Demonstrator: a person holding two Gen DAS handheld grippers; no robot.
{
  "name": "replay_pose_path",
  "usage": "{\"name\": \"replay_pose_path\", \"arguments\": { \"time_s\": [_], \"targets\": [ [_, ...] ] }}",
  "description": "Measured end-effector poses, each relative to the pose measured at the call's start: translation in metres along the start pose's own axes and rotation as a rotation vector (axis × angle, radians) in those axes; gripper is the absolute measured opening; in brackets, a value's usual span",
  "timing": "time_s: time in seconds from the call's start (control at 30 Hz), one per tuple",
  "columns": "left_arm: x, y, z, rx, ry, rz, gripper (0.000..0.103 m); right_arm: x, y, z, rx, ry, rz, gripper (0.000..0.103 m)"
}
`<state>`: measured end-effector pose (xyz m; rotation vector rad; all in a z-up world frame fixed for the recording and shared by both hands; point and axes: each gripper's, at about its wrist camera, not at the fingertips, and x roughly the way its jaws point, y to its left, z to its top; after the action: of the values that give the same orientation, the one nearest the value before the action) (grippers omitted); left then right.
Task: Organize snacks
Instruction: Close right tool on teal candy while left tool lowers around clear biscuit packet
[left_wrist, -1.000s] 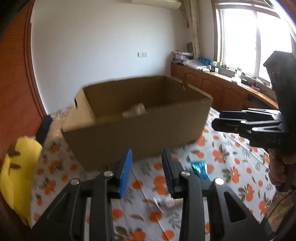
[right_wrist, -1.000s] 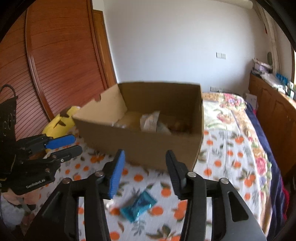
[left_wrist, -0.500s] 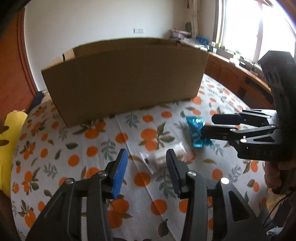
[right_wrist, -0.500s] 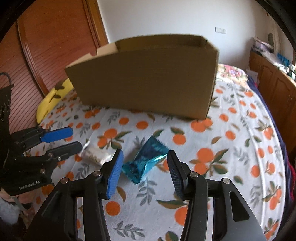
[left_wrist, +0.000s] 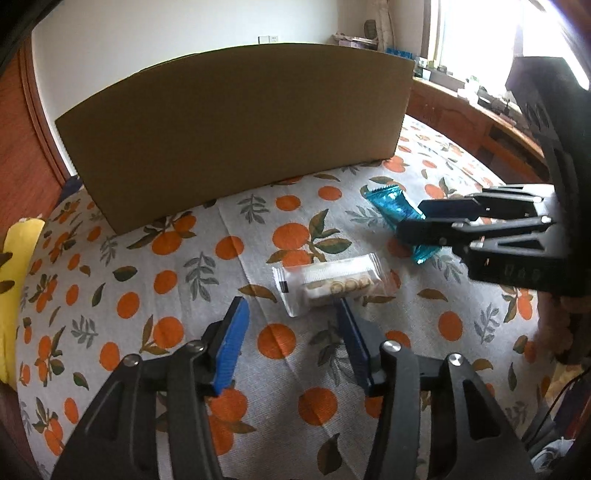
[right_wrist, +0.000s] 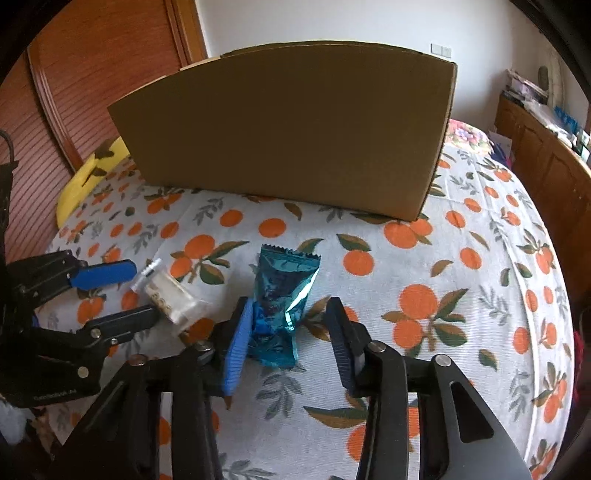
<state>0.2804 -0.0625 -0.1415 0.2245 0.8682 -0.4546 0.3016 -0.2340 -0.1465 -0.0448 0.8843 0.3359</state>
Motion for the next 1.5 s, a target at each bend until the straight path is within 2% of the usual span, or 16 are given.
{"name": "replay_pose_path", "arguments": {
  "time_s": [0.03,0.13,0.3,0.47,0.7,0.93,1.0,1.07,1.13,1.27,1.4,1.5],
  "targets": [
    [0.000,-0.001,0.000,0.003,0.000,0.001,0.054,0.000,-0.002,-0.001,0.001,0.001,0.002,0.034],
    [0.004,0.002,0.001,-0.014,0.010,0.013,0.070,-0.001,-0.005,-0.003,-0.009,-0.007,0.002,0.033],
    [0.005,0.003,0.000,-0.019,0.009,0.023,0.073,-0.001,-0.002,-0.005,-0.031,-0.027,-0.010,0.033],
    [0.011,0.013,-0.001,-0.089,0.037,0.068,0.102,-0.001,-0.007,-0.005,-0.010,-0.032,0.018,0.034],
    [0.011,0.009,-0.003,-0.066,0.034,0.055,0.101,-0.002,-0.010,-0.005,0.002,-0.036,0.032,0.033],
    [0.010,-0.014,0.016,0.100,0.019,0.094,0.100,-0.004,-0.014,-0.006,0.017,-0.039,0.051,0.033],
    [0.012,-0.017,0.025,0.128,0.022,0.101,0.098,-0.005,-0.016,-0.007,0.022,-0.040,0.057,0.033],
    [0.017,-0.018,0.033,0.146,0.042,0.097,0.085,-0.006,-0.017,-0.007,0.026,-0.041,0.063,0.033],
    [0.023,-0.016,0.040,0.140,0.069,0.071,0.082,-0.007,-0.019,-0.008,0.033,-0.042,0.071,0.033],
    [0.029,-0.014,0.043,0.124,0.095,0.055,0.060,-0.008,-0.022,-0.007,0.038,-0.043,0.076,0.032],
    [0.026,-0.013,0.038,0.092,0.101,0.045,0.057,-0.008,-0.022,-0.007,0.039,-0.043,0.078,0.032],
    [0.020,-0.011,0.032,0.067,0.099,0.033,0.040,-0.008,-0.022,-0.007,0.038,-0.042,0.076,0.032]
  ]
}}
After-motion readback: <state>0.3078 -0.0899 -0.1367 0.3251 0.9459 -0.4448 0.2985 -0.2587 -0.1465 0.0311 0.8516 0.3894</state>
